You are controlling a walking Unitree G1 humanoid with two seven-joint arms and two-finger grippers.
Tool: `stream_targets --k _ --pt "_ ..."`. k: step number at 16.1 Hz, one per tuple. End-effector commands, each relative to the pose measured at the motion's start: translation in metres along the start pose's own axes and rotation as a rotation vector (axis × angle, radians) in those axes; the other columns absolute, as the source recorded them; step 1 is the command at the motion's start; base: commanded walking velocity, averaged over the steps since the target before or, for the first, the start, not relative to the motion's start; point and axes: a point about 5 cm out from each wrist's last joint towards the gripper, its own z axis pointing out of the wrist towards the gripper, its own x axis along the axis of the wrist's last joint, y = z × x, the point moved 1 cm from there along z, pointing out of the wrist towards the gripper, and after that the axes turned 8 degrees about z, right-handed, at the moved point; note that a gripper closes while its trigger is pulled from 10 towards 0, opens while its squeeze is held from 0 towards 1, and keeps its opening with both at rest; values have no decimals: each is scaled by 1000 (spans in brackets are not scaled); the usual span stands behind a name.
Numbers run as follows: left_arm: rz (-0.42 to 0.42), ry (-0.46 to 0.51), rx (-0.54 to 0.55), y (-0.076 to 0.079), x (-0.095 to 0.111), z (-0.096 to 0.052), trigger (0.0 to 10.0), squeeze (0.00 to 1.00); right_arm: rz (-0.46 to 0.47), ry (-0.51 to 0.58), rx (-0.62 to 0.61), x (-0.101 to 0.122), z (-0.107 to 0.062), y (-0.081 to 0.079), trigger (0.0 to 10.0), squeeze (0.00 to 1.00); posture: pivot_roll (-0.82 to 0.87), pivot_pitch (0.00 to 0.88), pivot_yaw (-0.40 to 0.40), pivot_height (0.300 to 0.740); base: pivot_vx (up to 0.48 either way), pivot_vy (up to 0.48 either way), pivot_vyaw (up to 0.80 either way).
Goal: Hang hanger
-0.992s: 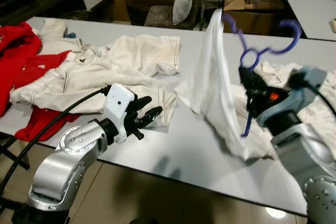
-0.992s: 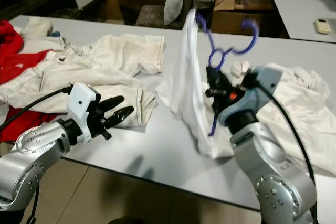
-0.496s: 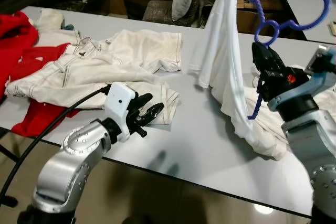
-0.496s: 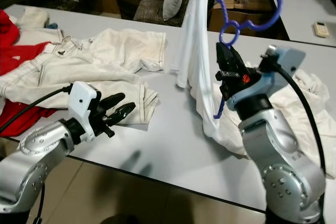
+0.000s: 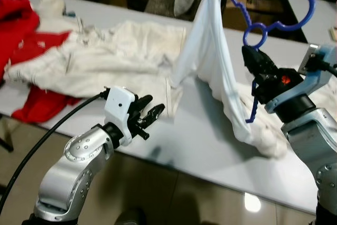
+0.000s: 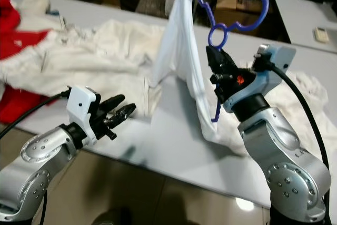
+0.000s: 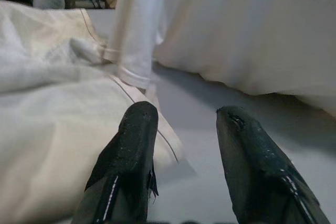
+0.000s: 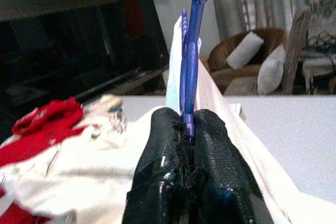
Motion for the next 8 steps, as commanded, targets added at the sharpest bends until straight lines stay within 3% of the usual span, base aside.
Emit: stream_targets --k 1,4,8 --pt "24 21 -6 1 6 1 10000 0 -2 3 -3 4 0 0 10000 0 -143 44 -23 740 -296 0 0" --pt "32 23 -25 1 8 3 10000 0 43 44 -24 13 -1 4 10000 0 -143 42 -16 740 -299 0 0" --pt "35 24 -32 1 9 4 10000 0 26 93 -35 23 -4 8 10000 0 -145 37 -8 740 -290 0 0"
